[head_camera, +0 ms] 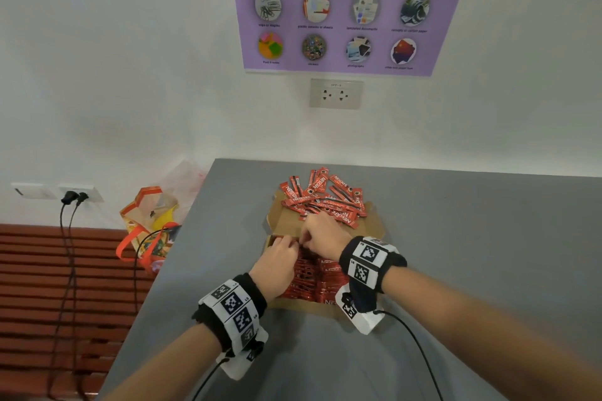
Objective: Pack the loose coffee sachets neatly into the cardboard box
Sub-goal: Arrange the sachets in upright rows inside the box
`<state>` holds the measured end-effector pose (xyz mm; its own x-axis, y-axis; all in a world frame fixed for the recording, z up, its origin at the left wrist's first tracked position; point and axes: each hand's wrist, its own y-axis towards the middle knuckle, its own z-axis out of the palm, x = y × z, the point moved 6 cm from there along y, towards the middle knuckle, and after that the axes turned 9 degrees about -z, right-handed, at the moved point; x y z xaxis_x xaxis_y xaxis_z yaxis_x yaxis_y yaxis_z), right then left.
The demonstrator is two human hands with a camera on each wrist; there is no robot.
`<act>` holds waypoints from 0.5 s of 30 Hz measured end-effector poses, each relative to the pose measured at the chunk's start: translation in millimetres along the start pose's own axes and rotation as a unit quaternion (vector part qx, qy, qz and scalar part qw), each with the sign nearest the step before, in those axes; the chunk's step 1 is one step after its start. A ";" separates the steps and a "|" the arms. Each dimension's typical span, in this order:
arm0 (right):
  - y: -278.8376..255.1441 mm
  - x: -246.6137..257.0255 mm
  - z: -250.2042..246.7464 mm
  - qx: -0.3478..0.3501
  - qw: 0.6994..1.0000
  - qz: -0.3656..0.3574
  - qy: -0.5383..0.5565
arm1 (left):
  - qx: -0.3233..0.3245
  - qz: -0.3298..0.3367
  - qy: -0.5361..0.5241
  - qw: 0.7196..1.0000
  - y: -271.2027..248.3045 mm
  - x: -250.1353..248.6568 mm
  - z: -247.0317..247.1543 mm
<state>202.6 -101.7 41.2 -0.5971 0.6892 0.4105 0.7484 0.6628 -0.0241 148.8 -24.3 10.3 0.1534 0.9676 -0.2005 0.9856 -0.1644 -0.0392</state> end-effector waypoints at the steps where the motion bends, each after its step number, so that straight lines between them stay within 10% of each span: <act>1: -2.3 2.0 2.3 0.006 1.000 -0.005 0.007 | 0.007 -0.001 0.007 1.000 -0.8 -1.3 1.8; 15: -7.0 -2.0 7.7 0.008 0.999 0.023 0.025 | 0.018 -0.003 0.044 0.999 0.6 2.5 16.1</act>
<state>196.3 -105.5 33.6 -0.5465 0.7042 0.4533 0.7702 0.6352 -0.0581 148.6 -25.0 -5.9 0.1540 0.9816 -0.1128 0.9837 -0.1630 -0.0755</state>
